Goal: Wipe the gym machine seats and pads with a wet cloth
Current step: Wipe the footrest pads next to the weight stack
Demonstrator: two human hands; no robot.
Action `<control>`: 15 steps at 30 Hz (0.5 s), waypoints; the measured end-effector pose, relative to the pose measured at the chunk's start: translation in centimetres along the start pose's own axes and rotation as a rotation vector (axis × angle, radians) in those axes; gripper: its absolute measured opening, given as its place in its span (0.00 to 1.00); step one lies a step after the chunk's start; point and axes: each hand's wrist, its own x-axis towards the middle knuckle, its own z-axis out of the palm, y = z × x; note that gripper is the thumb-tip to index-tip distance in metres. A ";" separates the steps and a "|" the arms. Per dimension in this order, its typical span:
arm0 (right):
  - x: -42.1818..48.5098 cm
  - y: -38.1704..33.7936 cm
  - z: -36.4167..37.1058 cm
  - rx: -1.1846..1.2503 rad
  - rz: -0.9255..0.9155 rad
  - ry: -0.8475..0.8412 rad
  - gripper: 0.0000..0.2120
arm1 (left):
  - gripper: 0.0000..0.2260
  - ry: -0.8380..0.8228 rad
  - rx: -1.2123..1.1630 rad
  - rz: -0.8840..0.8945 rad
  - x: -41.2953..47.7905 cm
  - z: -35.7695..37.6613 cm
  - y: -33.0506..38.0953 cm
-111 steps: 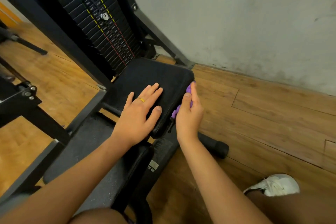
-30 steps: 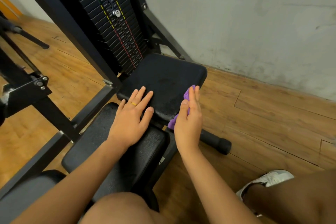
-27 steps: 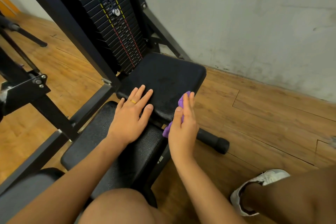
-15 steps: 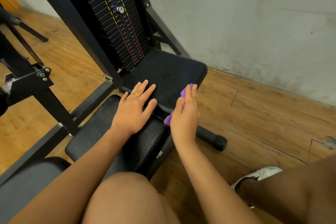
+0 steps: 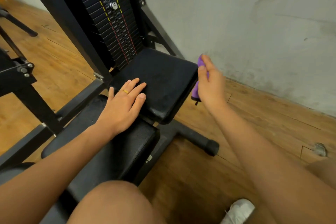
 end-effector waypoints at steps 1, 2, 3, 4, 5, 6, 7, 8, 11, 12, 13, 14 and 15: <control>2.1 0.1 -0.8 -0.026 -0.001 -0.014 0.20 | 0.26 0.014 0.002 -0.018 0.8 0.1 0.3; 4.2 0.7 -1.3 -0.077 -0.002 -0.036 0.19 | 0.26 0.017 0.006 -0.047 1.8 0.2 0.7; 5.9 1.3 -1.9 -0.150 -0.021 -0.084 0.18 | 0.26 0.014 0.006 -0.088 2.9 0.5 1.3; 7.4 1.9 -2.4 -0.224 -0.044 -0.153 0.18 | 0.26 0.015 0.005 -0.130 4.1 0.8 2.0; 8.5 2.4 -3.0 -0.262 -0.051 -0.236 0.17 | 0.27 0.026 0.011 -0.167 5.0 1.2 2.6; 9.4 2.6 -3.6 -0.264 -0.037 -0.320 0.16 | 0.27 0.047 0.025 -0.194 5.8 1.5 3.2; 9.8 2.6 -4.1 -0.231 -0.007 -0.412 0.15 | 0.27 0.077 0.040 -0.210 6.3 1.8 3.5; 10.2 3.0 -4.6 -0.206 0.019 -0.482 0.15 | 0.27 0.108 0.048 -0.220 6.5 2.0 3.7; 10.5 4.5 -5.4 -0.143 0.090 -0.639 0.14 | 0.27 0.142 0.048 -0.227 6.3 2.3 3.5; 10.5 5.3 -5.5 -0.090 0.103 -0.665 0.14 | 0.27 0.144 0.048 -0.227 6.1 2.3 3.4; 10.7 6.0 -5.6 -0.027 0.118 -0.683 0.14 | 0.27 0.149 0.046 -0.228 6.1 2.4 3.4; 10.9 6.5 -5.6 0.028 0.134 -0.689 0.14 | 0.27 0.157 0.041 -0.228 6.2 2.4 3.5; 11.1 6.8 -5.5 0.068 0.142 -0.697 0.14 | 0.27 0.165 0.038 -0.228 6.3 2.4 3.6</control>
